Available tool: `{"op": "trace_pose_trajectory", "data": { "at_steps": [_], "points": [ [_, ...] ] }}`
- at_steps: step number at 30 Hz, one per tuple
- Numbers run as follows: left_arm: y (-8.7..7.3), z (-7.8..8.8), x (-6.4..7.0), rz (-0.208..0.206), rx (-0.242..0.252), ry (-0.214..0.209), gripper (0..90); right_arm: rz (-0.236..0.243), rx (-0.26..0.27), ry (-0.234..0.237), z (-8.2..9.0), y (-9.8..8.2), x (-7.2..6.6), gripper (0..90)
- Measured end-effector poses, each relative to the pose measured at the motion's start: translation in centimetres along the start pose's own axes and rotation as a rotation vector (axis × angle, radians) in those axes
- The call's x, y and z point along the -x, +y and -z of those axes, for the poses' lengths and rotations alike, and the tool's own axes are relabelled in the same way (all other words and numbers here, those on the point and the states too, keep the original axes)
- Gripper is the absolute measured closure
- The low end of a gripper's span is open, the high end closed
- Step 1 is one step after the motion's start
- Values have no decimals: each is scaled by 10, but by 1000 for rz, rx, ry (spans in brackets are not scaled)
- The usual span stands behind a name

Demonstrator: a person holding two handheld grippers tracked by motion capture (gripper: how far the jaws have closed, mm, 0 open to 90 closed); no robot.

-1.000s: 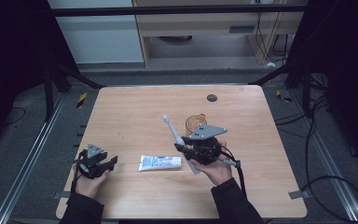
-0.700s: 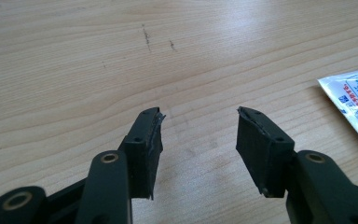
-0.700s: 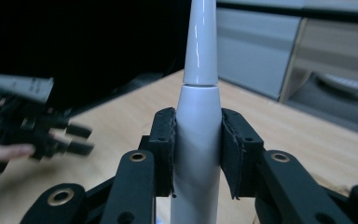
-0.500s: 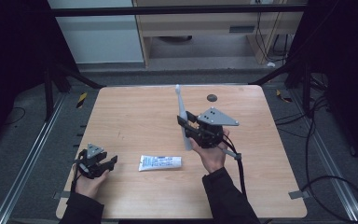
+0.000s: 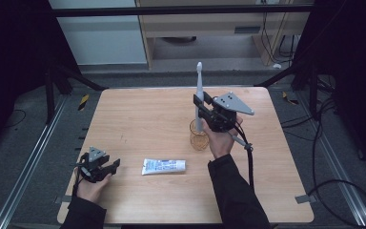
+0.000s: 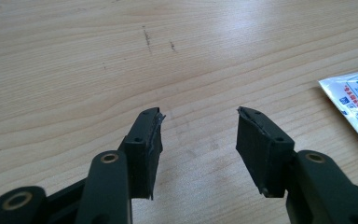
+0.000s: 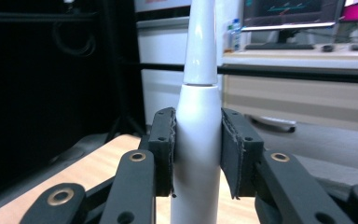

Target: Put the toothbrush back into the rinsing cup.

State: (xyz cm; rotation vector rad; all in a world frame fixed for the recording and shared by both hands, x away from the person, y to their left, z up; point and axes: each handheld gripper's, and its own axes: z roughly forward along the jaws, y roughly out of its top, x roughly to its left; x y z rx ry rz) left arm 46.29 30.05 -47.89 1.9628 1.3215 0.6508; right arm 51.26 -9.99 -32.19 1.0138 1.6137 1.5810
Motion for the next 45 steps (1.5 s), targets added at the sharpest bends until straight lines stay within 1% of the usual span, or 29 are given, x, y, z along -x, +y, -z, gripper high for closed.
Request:
{"op": "trace_pose_trajectory", "data": {
  "at_steps": [2, 3, 4, 5, 7, 8, 12, 14, 19, 23, 24, 25, 30, 34, 36, 40, 41, 42, 43, 45],
  "points": [
    [0, 0, 0, 0, 4, 2, 483, -4, 7, -22, -2, 0, 6, 675],
    [0, 0, 0, 0, 7, 4, 473, -6, 5, -40, -5, -1, 11, 675],
    [0, 0, 0, 0, 8, 4, 471, -2, 2, -48, -7, -2, 14, 675],
    [0, 0, 0, 0, 8, 4, 468, -2, 2, -48, -7, -2, 14, 675],
    [0, 0, 0, 0, 10, 5, 464, -5, -2, -58, -10, -6, 18, 675],
    [0, 1, -1, 1, 12, 6, 460, -4, -4, -68, -14, -10, 22, 675],
    [0, 0, -1, 5, 13, 6, 457, -10, -4, -84, -20, -17, 27, 674],
    [0, 0, -1, 6, 13, 3, 458, -11, 2, -87, -22, -20, 28, 674],
    [0, 0, -2, 2, 16, 6, 455, -19, 0, -98, -25, -28, 31, 674],
    [-1, 0, -1, 4, 18, 4, 456, -27, -16, -108, -27, -39, 36, 674],
    [-1, 0, -1, 4, 18, 4, 455, -27, -16, -108, -27, -39, 36, 674],
    [-1, 0, -1, 5, 18, 3, 455, -31, -26, -104, -28, -43, 38, 674],
    [-1, 0, -1, 8, 18, 2, 455, -40, -32, -105, -30, -50, 41, 674],
    [-1, -1, -2, 9, 18, 1, 456, -48, -52, -105, -33, -58, 42, 674],
    [-1, -1, -2, 10, 17, 1, 457, -39, -80, -103, -35, -63, 41, 674],
    [-1, 0, -2, 11, 17, 1, 458, -45, -84, -106, -36, -69, 41, 673],
    [-1, 0, -1, 10, 18, 2, 458, -49, -108, -107, -37, -73, 41, 673],
    [-1, 0, -1, 10, 18, 2, 458, -49, -108, -107, -37, -73, 41, 673],
    [-1, 0, -1, 10, 19, 1, 458, -55, -122, -108, -36, -77, 42, 673],
    [-1, 0, -1, 10, 18, 1, 459, -56, -132, -108, -36, -79, 43, 673]
  ]
}}
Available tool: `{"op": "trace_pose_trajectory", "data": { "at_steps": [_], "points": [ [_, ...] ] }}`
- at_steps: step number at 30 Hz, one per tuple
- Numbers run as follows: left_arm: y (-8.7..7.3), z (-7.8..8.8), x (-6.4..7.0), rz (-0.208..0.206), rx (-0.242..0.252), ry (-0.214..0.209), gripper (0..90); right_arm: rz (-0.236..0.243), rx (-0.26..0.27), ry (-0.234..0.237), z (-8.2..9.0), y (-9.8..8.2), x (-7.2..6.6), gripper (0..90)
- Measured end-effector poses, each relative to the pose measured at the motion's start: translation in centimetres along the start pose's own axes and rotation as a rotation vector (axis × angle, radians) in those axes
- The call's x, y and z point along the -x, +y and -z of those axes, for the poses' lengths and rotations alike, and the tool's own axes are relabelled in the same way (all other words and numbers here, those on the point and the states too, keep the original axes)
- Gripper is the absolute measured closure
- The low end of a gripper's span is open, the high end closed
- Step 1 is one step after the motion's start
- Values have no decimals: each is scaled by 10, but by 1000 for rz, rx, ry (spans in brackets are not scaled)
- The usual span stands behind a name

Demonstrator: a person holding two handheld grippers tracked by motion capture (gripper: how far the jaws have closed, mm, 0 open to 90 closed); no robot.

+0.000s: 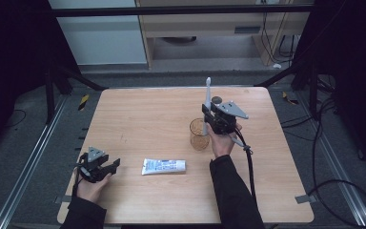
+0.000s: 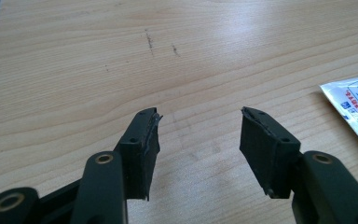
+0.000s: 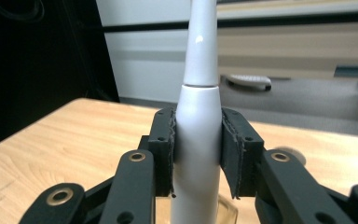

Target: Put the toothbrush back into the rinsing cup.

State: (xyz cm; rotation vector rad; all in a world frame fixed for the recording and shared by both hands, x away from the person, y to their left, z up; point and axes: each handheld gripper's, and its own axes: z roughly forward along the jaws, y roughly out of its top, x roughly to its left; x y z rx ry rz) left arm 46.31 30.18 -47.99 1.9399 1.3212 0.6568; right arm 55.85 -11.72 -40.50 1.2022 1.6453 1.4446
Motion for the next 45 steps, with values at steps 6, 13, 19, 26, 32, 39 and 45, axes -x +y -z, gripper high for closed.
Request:
{"op": "trace_pose_trajectory", "data": {
  "at_steps": [6, 13, 19, 26, 32, 39, 45],
  "points": [
    [0, 0, 0, -1, -2, -2, 463, 7, -40, 6, -1, -10, 0, 671],
    [0, -1, 1, -3, -6, -4, 462, 38, -97, 6, 0, -17, -1, 670],
    [0, -1, 1, -3, -10, -7, 460, 51, -128, 8, 1, -17, 0, 670],
    [0, -1, 1, -1, -11, -10, 458, 59, -159, 5, 0, -19, 1, 669],
    [0, -1, 1, 1, -14, -13, 454, 67, -176, 8, 0, -19, 1, 669],
    [0, -2, 1, 1, -10, -19, 450, 81, -198, 9, -1, -22, 0, 666],
    [0, -2, 1, -2, -12, -21, 443, 81, -185, 14, -1, -21, 0, 640]
  ]
}}
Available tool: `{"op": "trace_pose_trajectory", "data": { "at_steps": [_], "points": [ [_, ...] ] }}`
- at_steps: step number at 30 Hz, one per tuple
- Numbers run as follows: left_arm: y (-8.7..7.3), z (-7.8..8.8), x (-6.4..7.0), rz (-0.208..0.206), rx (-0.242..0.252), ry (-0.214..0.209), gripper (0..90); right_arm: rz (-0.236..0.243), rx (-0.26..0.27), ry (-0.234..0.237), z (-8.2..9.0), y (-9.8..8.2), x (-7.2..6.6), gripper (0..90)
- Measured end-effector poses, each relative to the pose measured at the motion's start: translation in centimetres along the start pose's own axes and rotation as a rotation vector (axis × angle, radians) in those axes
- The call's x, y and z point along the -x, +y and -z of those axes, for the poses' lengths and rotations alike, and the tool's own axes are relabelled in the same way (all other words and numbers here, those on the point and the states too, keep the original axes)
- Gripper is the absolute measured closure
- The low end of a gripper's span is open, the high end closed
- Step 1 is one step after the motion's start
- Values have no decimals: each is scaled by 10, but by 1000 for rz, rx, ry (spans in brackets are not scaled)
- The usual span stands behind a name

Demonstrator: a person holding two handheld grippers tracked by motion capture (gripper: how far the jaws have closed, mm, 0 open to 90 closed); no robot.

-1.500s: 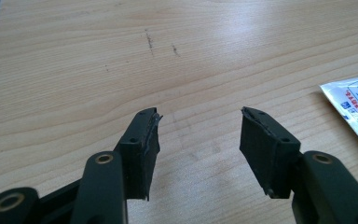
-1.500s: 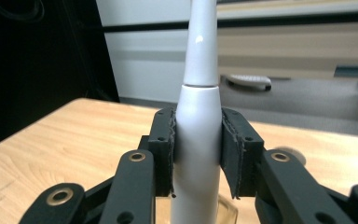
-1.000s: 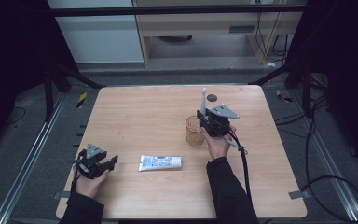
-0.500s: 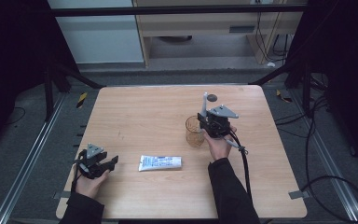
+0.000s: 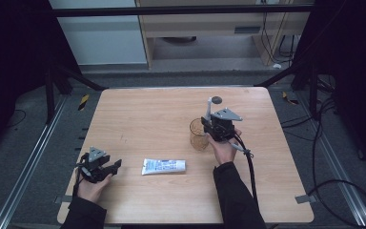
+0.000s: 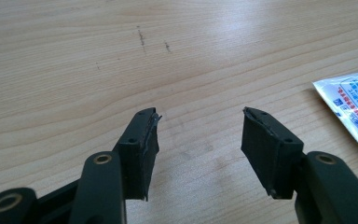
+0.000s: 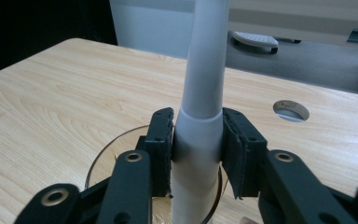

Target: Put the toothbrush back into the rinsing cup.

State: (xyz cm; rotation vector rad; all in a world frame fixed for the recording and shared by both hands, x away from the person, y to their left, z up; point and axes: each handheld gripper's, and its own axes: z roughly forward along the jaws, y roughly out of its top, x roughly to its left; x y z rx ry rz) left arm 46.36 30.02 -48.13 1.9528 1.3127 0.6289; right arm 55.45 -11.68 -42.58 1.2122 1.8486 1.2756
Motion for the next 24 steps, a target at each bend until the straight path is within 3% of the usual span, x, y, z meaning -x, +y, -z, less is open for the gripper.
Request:
{"op": "trace_pose_trajectory", "data": {
  "at_steps": [12, 18, 24],
  "points": [
    [0, 0, 0, 3, 2, -1, 436, 10, 13, 1, 1, 1, 0, 518],
    [0, 1, 0, 0, 6, -2, 435, 0, 17, 25, 7, 2, -3, 404],
    [1, 2, 2, -3, 13, -6, 438, -3, 31, 16, 17, 2, -2, 316]
  ]
}}
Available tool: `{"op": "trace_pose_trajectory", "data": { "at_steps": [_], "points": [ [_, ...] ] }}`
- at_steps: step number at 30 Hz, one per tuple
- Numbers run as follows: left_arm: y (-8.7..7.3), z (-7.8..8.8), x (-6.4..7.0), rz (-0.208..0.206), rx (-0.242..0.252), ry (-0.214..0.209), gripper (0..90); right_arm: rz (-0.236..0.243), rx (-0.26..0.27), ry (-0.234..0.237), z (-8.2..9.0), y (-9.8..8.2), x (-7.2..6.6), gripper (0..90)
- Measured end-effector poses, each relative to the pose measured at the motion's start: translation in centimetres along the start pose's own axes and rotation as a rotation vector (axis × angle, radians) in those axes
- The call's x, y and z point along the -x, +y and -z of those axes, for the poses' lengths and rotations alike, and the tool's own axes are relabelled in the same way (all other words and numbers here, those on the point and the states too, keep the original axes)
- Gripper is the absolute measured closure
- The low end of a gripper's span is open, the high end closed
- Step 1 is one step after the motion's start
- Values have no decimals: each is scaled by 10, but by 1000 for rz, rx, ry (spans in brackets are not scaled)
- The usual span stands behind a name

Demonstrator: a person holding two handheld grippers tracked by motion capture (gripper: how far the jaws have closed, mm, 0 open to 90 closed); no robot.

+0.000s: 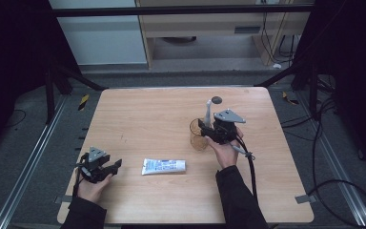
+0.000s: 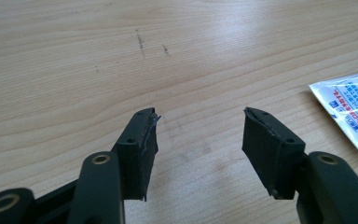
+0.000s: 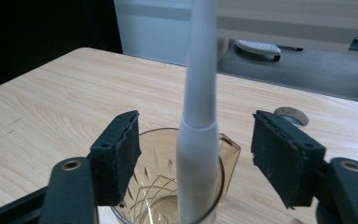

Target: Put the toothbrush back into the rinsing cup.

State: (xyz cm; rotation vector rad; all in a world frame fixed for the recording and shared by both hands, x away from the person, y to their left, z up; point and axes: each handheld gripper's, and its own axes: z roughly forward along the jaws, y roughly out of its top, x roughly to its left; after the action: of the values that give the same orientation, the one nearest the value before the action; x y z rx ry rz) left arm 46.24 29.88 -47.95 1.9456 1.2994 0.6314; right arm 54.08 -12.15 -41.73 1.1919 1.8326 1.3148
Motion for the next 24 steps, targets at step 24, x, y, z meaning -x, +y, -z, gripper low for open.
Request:
{"op": "trace_pose_trajectory", "data": {
  "at_steps": [24],
  "points": [
    [16, 2, 20, -50, -13, -58, 669, -3, -45, 74, 80, -23, 30, 215]
  ]
}}
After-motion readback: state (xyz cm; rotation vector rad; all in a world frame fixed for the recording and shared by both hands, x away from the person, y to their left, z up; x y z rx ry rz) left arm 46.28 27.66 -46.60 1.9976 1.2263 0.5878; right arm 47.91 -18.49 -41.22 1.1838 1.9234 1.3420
